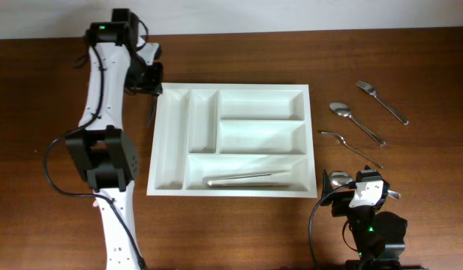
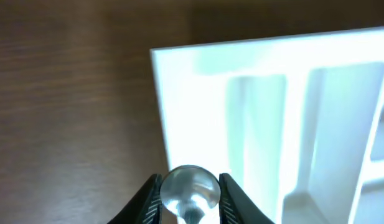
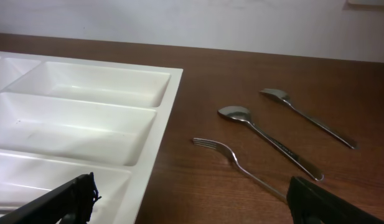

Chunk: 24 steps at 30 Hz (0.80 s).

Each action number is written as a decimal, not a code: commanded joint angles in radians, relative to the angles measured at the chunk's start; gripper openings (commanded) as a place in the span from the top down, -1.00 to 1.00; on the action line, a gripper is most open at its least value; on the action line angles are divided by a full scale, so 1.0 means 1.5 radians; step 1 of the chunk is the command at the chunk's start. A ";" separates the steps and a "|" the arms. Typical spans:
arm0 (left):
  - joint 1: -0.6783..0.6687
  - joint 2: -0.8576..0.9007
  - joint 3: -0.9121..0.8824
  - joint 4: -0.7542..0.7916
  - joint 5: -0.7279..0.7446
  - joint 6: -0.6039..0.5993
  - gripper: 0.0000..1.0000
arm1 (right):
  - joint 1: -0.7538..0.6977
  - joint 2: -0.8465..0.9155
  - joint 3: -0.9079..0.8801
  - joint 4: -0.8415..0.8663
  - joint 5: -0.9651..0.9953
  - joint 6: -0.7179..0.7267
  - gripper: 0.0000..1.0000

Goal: Pack container
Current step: 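Lower the spoon into the tray's narrow left compartment and release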

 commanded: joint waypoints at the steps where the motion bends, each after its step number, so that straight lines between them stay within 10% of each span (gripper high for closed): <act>1: -0.006 0.002 0.014 -0.012 0.007 0.030 0.96 | 0.006 -0.008 -0.006 0.001 -0.006 -0.001 -0.98; 24: -0.091 0.036 -0.002 -0.011 -0.105 -0.161 0.96 | 0.006 -0.008 -0.006 0.001 -0.006 -0.001 -0.98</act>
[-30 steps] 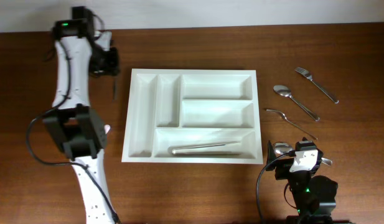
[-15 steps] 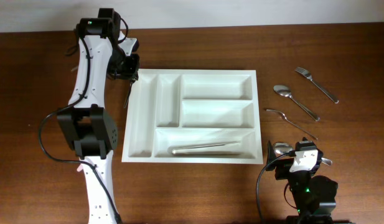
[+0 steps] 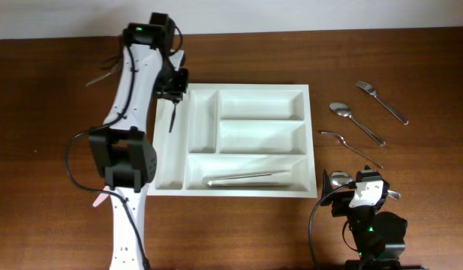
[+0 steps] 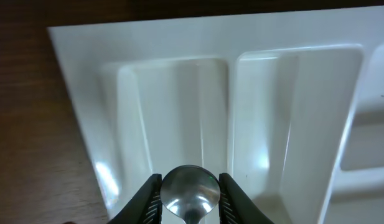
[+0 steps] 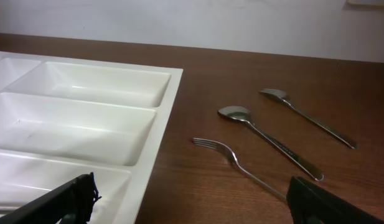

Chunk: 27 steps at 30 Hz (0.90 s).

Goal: Pack container
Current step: 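Lower the spoon into the tray's narrow left compartment and release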

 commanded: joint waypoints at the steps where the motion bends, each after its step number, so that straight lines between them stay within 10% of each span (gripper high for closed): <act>1: 0.005 0.019 -0.013 0.014 -0.038 -0.055 0.96 | 0.006 -0.008 -0.006 0.001 -0.006 -0.001 -0.98; 20: 0.017 0.019 -0.096 0.062 -0.056 -0.066 0.93 | 0.006 -0.008 -0.006 0.001 -0.006 -0.001 -0.98; 27: 0.017 0.019 -0.096 0.059 -0.056 -0.066 0.61 | 0.006 -0.008 -0.006 0.001 -0.006 -0.001 -0.98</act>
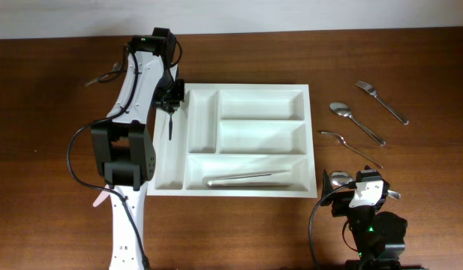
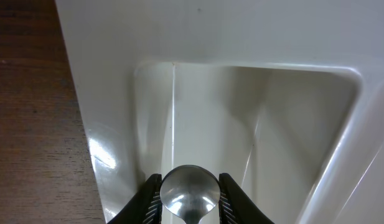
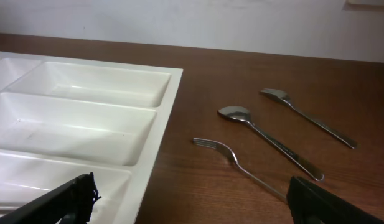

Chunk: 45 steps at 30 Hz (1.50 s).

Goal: Pack container
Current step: 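Lower the spoon into the tray's narrow left compartment and release, then move the left gripper up-left over the teaspoon near the tray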

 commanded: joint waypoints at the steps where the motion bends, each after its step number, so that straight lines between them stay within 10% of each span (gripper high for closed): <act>1: 0.004 0.005 -0.001 -0.001 -0.007 -0.006 0.52 | 0.006 -0.007 -0.006 0.001 -0.006 -0.002 -0.98; 8: 0.004 0.005 -0.001 -0.001 -0.004 -0.006 -0.03 | 0.006 -0.007 -0.006 0.001 -0.006 -0.002 -0.98; 33: 0.006 -0.007 0.242 -0.042 -0.051 0.014 -0.13 | 0.006 -0.007 -0.006 0.001 -0.006 -0.002 -0.98; 45: 0.114 0.006 0.259 0.163 -0.170 0.014 -0.42 | 0.006 -0.007 -0.006 0.001 -0.006 -0.002 -0.98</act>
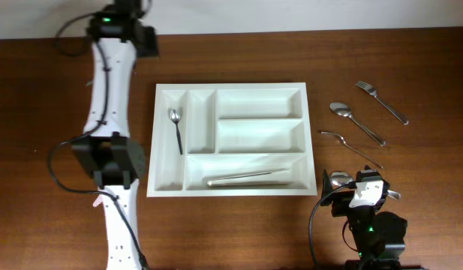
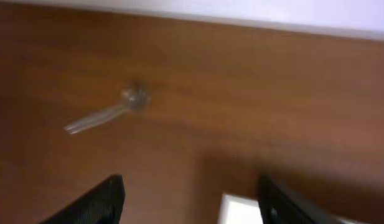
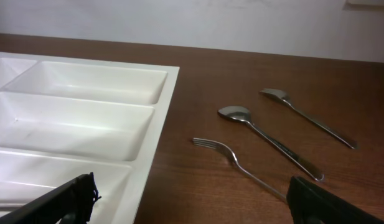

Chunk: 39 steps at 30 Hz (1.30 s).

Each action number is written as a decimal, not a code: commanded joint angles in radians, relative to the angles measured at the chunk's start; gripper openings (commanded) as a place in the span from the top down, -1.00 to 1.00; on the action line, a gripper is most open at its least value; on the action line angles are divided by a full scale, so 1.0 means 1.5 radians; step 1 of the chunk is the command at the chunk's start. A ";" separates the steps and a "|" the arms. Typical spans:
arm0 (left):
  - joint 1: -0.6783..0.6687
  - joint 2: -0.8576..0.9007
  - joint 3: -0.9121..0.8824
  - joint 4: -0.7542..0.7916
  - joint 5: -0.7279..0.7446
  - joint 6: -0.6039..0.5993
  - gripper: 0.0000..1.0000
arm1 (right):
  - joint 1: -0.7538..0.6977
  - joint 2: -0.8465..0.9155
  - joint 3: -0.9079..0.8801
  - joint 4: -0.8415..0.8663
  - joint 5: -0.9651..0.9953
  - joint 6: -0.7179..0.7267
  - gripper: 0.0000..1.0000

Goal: Pack container
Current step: 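Move the left gripper up-left over the teaspoon near the tray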

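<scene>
The white compartment tray (image 1: 314, 135) lies mid-table. A small spoon (image 1: 175, 127) rests in its leftmost long compartment, and a long silver utensil (image 1: 250, 178) lies in the front one. My left gripper (image 1: 137, 37) is high at the back left, beyond the tray's far corner, open and empty (image 2: 192, 211). A loose spoon (image 2: 111, 112) lies on the wood ahead of it. My right gripper (image 1: 359, 191) sits open at the front right (image 3: 192, 199), holding nothing.
Right of the tray lie a fork (image 1: 381, 101), a spoon (image 1: 356, 122) and a second fork (image 1: 350, 146); they also show as the spoon (image 3: 266, 137) and fork (image 3: 238, 165). Another spoon bowl (image 1: 338, 178) pokes out beside my right gripper. The wall runs along the back.
My left gripper was shut on the small spoon, low in the tray's leftmost compartment. Now the spoon lies there alone, and the gripper is open, up at the back left. The right arm is unchanged.
My left gripper held the small spoon beside the tray's left edge, then over the left compartments, then low inside the leftmost one. By now the spoon is left in that compartment and the gripper is open and away. The right gripper stayed open throughout.
</scene>
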 commanded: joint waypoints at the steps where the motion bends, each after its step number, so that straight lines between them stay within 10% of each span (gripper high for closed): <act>1: 0.052 0.011 0.006 0.047 -0.022 0.009 -0.42 | 0.006 -0.008 -0.006 0.001 -0.006 -0.002 -0.98; 12: 0.114 0.144 0.006 0.226 0.165 0.090 -0.65 | 0.006 -0.008 -0.006 0.001 -0.006 -0.002 -0.98; 39: 0.073 0.238 0.006 0.326 0.073 0.093 -0.67 | 0.006 -0.008 -0.006 0.001 -0.006 -0.002 -0.98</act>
